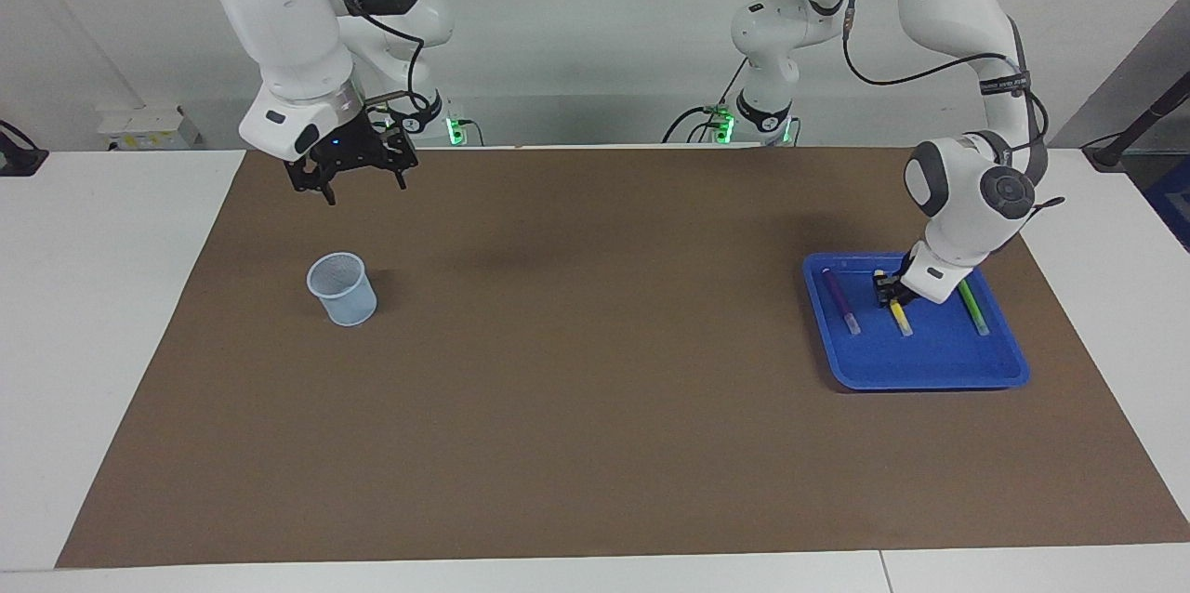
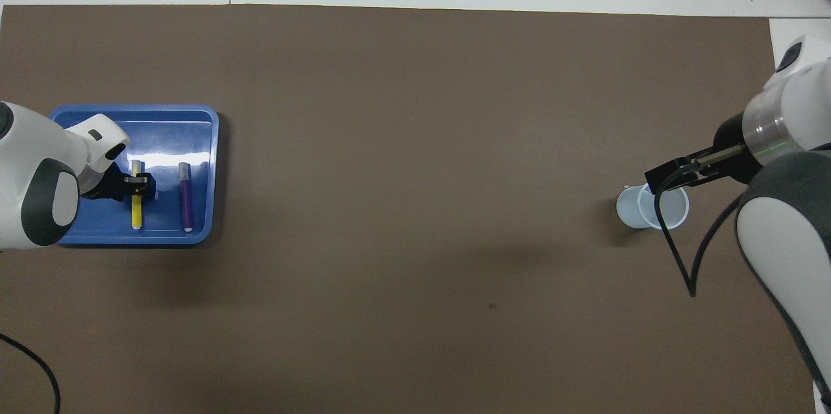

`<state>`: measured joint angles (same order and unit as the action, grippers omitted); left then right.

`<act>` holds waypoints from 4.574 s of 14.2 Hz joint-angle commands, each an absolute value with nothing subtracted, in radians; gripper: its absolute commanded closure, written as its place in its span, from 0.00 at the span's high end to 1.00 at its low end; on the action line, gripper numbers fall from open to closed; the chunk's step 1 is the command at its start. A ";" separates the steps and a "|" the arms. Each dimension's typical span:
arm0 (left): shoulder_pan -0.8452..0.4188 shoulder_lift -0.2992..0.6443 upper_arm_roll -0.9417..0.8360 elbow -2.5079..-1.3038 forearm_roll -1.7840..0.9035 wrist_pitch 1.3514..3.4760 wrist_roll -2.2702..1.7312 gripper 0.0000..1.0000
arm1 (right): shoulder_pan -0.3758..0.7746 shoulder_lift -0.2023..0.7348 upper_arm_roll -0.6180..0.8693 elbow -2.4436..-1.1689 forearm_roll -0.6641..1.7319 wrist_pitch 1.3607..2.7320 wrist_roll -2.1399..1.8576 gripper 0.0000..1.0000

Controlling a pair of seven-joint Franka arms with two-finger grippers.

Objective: Right arm passes pens to left for tray arrangement

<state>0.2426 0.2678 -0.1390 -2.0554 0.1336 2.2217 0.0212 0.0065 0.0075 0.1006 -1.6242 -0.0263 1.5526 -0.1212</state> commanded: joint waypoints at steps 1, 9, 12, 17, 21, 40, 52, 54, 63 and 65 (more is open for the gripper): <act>0.238 0.276 -0.143 -2.037 0.137 2.209 0.012 1.00 | -0.009 0.021 0.092 -1.600 -0.051 1.532 -0.130 1.00; 0.199 0.244 -0.153 -1.843 0.135 1.944 0.002 1.00 | -0.038 0.018 0.046 -1.609 -0.058 1.536 -0.126 1.00; 0.176 0.236 -0.152 -1.757 0.094 1.861 -0.032 1.00 | -0.038 0.014 0.043 -1.623 -0.052 1.537 -0.123 1.00; 0.120 0.183 -0.153 -1.701 0.091 1.815 -0.032 1.00 | -0.032 0.012 0.046 -1.624 -0.041 1.537 -0.126 1.00; 0.106 0.140 -0.178 -1.665 0.091 1.735 -0.031 1.00 | -0.032 0.012 0.046 -1.625 -0.040 1.537 -0.124 1.00; 0.054 -0.012 -0.049 -1.657 -0.061 1.582 -0.100 1.00 | -0.032 0.012 0.046 -1.624 -0.041 1.537 -0.126 1.00; -0.029 -0.015 0.038 -1.667 -0.034 1.617 -0.095 1.00 | -0.032 0.012 0.046 -1.624 -0.040 1.537 -0.124 1.00; -0.028 -0.014 0.038 -1.661 -0.034 1.617 -0.095 1.00 | -0.032 0.012 0.046 -1.625 -0.040 1.537 -0.126 1.00; 0.014 -0.012 -0.003 -1.661 -0.034 1.618 -0.097 1.00 | -0.032 0.012 0.046 -1.625 -0.040 1.537 -0.126 1.00; 0.014 -0.008 -0.002 -1.654 -0.032 1.626 -0.094 1.00 | -0.032 0.012 0.046 -1.625 -0.040 1.537 -0.126 1.00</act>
